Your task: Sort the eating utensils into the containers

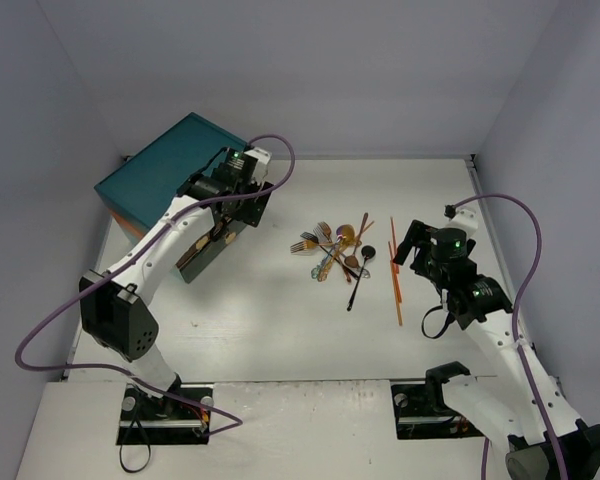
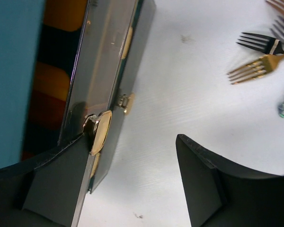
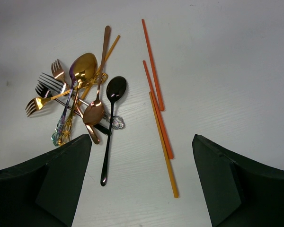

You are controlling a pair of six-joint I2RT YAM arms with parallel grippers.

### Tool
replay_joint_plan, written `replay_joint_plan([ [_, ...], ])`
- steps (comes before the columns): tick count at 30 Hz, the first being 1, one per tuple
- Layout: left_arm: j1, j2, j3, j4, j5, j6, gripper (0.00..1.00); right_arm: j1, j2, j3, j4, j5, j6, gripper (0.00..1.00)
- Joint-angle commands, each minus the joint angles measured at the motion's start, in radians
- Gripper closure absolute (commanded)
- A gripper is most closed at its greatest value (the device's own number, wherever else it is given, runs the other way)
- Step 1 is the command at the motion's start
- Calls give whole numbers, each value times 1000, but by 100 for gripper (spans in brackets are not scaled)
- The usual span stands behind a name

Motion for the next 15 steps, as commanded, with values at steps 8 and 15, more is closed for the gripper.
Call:
replay_joint_plan([
  [8, -126, -65, 39, -54, 261, -128, 31, -6, 49, 20, 35, 5, -2, 15],
  [15, -204, -65, 55, -54, 272, -181, 31, -6, 66, 17, 36, -3, 10, 15],
])
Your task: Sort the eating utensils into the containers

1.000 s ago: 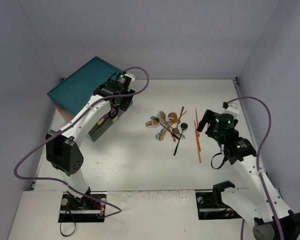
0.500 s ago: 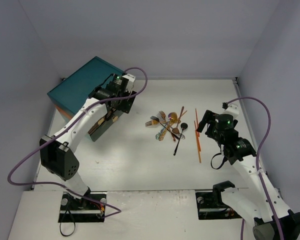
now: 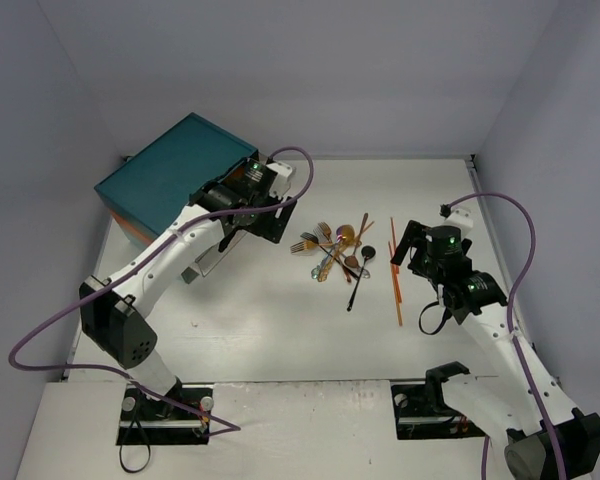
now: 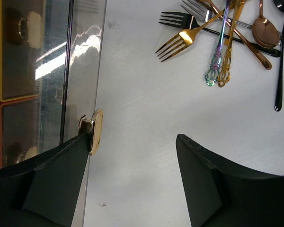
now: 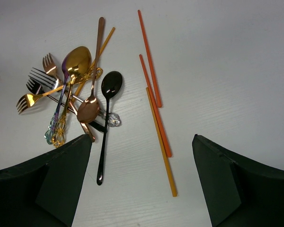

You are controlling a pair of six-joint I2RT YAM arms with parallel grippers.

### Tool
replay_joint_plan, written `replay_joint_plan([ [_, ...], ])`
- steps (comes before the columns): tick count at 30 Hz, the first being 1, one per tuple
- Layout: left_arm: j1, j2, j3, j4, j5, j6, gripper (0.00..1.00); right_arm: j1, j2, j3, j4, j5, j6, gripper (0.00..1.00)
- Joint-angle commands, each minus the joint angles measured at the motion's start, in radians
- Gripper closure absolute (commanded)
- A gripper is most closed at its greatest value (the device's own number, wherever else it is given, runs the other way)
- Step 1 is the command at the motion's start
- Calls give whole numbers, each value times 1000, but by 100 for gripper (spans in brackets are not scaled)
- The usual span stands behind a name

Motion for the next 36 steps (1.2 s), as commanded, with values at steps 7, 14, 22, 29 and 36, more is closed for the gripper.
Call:
replay_joint_plan([
  [7, -91, -80, 96, 5, -5, -89, 25, -6, 25, 18, 36, -17, 14, 15],
  [14, -91, -109, 175, 6, -87, -55, 22, -6, 35, 27, 34, -29, 4, 15],
  [22, -92, -126, 209, 7, -76, -50, 21, -6, 113, 63, 35, -50, -4, 15],
  [29, -91, -207, 202, 2, -159, -10, 21, -6, 179, 82, 36, -70, -10, 18],
  [36, -83, -320, 156, -28, -355, 30, 21, -6, 294, 113, 37, -102, -4, 20],
])
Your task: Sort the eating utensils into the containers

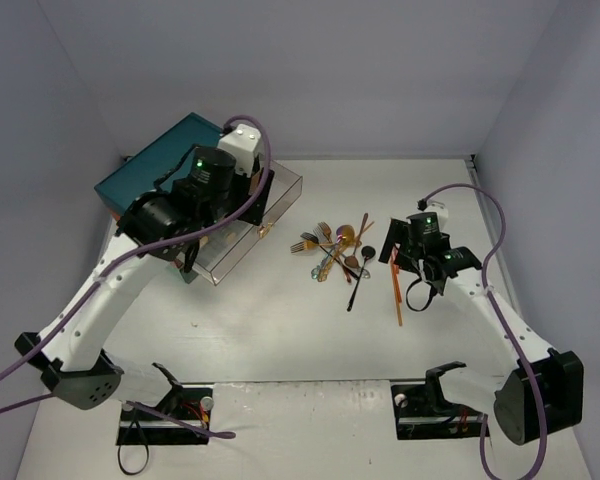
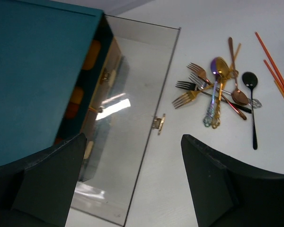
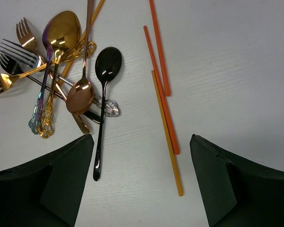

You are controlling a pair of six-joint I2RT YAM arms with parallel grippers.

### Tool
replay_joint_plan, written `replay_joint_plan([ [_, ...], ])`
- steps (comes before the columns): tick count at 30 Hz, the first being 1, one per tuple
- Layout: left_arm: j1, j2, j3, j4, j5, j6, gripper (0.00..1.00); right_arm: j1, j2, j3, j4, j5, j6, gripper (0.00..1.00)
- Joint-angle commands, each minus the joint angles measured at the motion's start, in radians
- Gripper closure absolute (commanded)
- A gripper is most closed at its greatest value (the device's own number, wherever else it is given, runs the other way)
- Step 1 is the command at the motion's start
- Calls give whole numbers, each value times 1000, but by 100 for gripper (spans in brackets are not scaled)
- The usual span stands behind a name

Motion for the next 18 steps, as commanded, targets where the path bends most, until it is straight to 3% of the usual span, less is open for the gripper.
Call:
replay_joint_plan([
  [1, 8, -97, -4, -2, -168, 33, 21, -6, 79, 70, 32, -48, -9, 20],
  [12, 194, -179, -72, -138, -156, -166, 21, 0, 180, 131, 46, -120, -2, 23],
  [18, 274, -209, -94, -192, -131, -204, 21, 18, 233, 120, 89, -92, 27, 30],
])
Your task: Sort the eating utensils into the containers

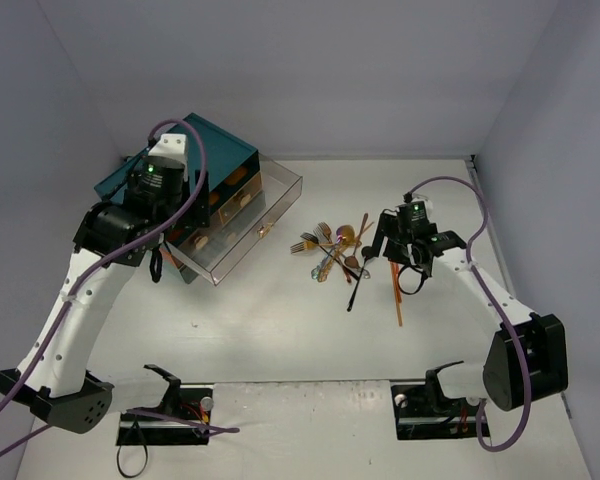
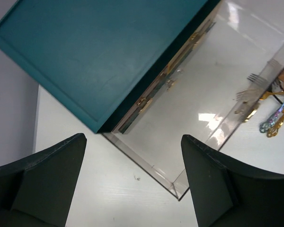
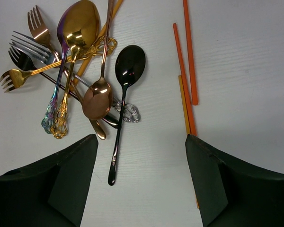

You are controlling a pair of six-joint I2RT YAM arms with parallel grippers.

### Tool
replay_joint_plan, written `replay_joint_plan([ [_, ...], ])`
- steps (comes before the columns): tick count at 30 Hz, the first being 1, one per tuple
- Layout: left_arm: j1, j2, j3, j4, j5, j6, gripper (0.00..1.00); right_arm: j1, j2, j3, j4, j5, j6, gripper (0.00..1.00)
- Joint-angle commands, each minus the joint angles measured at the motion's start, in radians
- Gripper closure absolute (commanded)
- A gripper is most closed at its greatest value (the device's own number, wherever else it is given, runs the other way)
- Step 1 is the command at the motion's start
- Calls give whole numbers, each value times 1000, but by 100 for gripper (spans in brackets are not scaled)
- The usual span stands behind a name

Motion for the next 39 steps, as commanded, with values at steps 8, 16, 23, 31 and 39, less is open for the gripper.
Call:
replay_joint_plan([
  [8, 45, -74, 30, -53, 86, -15, 21, 44, 111, 94, 76, 52, 63, 52],
  [16, 45, -172, -96, -53, 113, -5, 21, 65, 225, 74, 99, 120, 111, 70],
  [23, 45, -244, -167, -53, 175, -15, 21, 112, 284, 82, 124, 136, 138, 67],
  [31, 30, -301, -199, -53, 220, -32, 21, 125, 392, 123, 148, 176, 186, 67],
  [39, 7, -342, -250, -53, 221, -46, 21, 128, 471, 138, 159, 213, 207, 74],
])
